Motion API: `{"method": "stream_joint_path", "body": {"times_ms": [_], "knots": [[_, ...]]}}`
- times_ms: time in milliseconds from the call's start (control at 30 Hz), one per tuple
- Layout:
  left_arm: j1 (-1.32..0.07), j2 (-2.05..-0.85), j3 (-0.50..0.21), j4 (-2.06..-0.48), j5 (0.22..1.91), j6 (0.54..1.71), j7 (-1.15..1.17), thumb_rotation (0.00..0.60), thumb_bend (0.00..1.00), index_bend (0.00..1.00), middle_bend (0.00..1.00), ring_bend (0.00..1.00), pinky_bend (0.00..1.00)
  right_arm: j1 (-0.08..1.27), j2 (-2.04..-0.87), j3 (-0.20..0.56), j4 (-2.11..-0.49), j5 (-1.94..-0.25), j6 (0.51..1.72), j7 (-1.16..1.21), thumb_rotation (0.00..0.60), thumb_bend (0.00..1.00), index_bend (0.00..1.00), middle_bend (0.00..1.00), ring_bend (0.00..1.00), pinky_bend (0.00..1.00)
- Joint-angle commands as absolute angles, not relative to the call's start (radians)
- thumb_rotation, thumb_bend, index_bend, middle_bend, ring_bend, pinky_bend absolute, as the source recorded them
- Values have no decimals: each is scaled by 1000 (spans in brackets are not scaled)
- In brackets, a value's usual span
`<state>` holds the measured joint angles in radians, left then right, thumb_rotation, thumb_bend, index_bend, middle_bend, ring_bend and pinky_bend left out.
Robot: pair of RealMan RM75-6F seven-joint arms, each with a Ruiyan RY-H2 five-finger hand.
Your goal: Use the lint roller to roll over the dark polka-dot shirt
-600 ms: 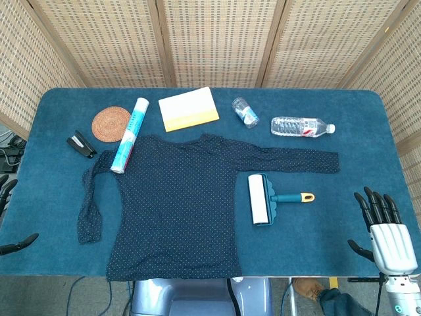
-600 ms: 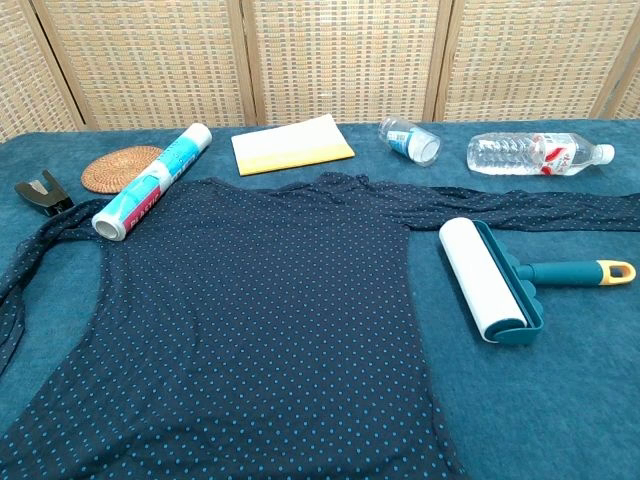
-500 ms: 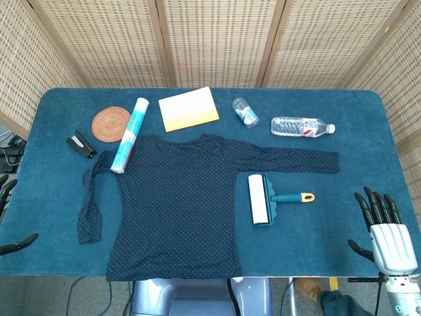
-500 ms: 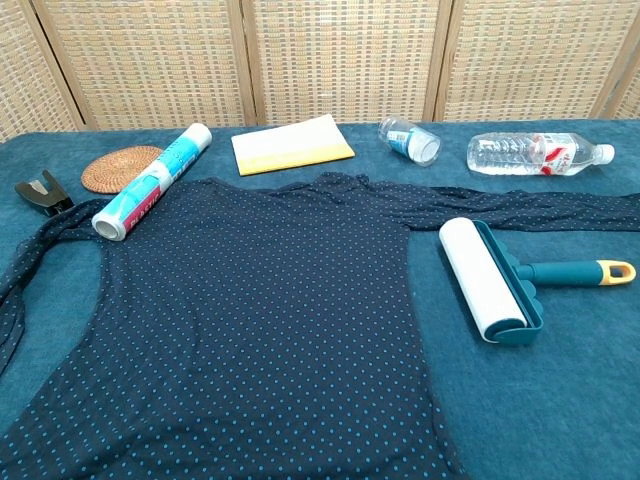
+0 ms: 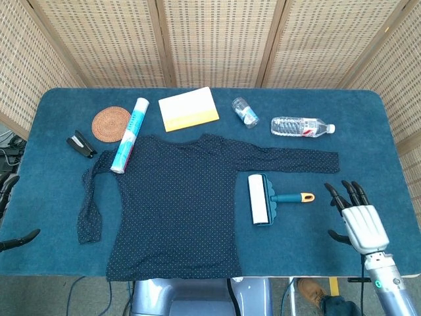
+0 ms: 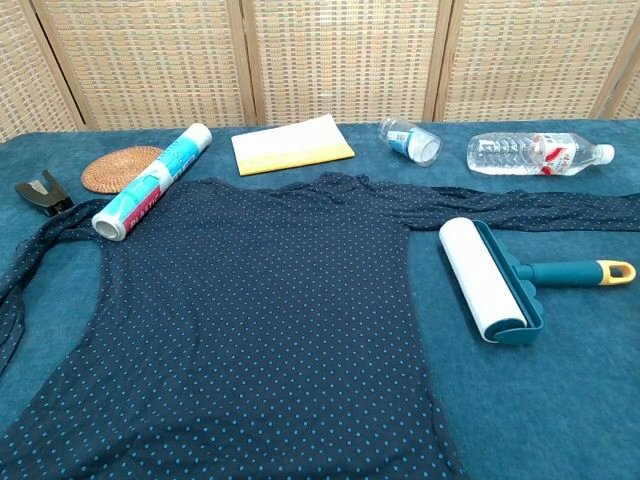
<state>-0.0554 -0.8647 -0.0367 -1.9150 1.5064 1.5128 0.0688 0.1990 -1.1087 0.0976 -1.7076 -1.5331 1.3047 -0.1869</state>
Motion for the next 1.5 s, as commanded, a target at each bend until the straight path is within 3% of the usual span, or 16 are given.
{"method": "stream_joint_path", "body": {"times_ms": [33,200,367,633,933,1500], "knots": [[-65,-874,-46,-1923,1478,1497,93,600,0,0,0,0,0,346,-1128,165,-1732,-1388,1096,-289,600,0,0,984,968,1000],[-76,-879,-55,-1926,1444,1477,111,600,0,0,0,0,0,441,-1197,199,-1712,-1212,980,-409,600,0,11,1000,1000,1000],[-84,-881,-60,-1924,1425,1462,116,600,0,0,0,0,0,507,-1278,210,-1675,-1088,947,-499,600,16,133,1000,1000,1000],[-92,-877,-64,-1916,1408,1445,101,600,0,0,0,0,0,578,-1364,201,-1620,-943,947,-605,600,224,288,1000,1000,1000],[-98,-874,-66,-1913,1400,1437,90,600,0,0,0,0,0,636,-1431,179,-1540,-852,947,-666,600,342,343,1000,1000,1000],[-106,-878,-64,-1915,1389,1424,106,600,0,0,0,0,0,673,-1469,114,-1458,-799,946,-699,600,369,400,1000,1000,1000]]}}
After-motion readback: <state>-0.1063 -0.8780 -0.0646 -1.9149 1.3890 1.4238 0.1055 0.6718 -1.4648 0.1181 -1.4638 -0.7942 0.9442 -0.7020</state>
